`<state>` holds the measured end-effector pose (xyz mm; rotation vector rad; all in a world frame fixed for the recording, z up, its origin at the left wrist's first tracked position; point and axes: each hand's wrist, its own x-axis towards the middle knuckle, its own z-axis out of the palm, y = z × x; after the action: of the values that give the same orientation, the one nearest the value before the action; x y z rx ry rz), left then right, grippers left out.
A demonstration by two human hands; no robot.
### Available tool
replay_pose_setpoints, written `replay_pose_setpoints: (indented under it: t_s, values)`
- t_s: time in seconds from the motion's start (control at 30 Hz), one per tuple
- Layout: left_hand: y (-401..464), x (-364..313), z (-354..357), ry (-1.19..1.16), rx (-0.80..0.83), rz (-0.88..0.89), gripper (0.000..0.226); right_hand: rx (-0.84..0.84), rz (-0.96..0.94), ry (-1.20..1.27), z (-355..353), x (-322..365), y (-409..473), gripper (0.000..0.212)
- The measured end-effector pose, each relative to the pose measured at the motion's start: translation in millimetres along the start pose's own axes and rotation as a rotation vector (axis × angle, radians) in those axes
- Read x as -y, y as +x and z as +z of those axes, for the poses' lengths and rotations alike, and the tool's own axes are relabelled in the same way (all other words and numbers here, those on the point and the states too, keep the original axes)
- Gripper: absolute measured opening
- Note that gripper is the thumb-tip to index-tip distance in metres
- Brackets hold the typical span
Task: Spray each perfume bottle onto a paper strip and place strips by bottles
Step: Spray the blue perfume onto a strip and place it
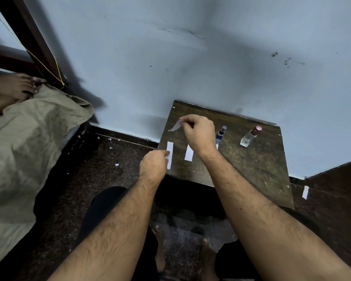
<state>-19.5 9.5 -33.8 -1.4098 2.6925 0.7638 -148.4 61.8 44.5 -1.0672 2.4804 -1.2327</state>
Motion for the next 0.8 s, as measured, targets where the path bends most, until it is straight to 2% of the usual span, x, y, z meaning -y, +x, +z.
replay_pose_setpoints:
  t_s: [0.2, 0.27, 0.33, 0.47, 0.53, 0.7, 0.8]
  values:
    - [-7, -2, -2, -0.073, -0.023, -0.016, 0.039, 0.032, 0.073, 0.065, 0, -12, -17, 0.016]
    - [-9, -2, -4, -0.144, -0.067, -0.048, 0.032, 0.036, 0.102, 0.092, -3, -14, -22, 0.016]
    - [-9, -4, -5, -0.322, -0.096, -0.086, 0.020, 0.042, 0.114, 0.127, -8, -16, -27, 0.016]
    - [-12, -21, -14, -0.920, -0.026, -0.175, 0.030, 0.061, 0.136, 0.181, -16, -23, -37, 0.015]
    - [-17, -32, -20, -1.110, 0.020, -0.239, 0.034, 0.072, 0.149, 0.217, -20, -25, -42, 0.014]
    - [-26, -56, -31, -1.366, 0.119, -0.376, 0.027, 0.116, 0.156, 0.280, -41, -29, -57, 0.019]
    - [-32, -71, -41, -1.445, 0.116, -0.403, 0.017, 0.155, 0.144, 0.302, -59, -28, -67, 0.020]
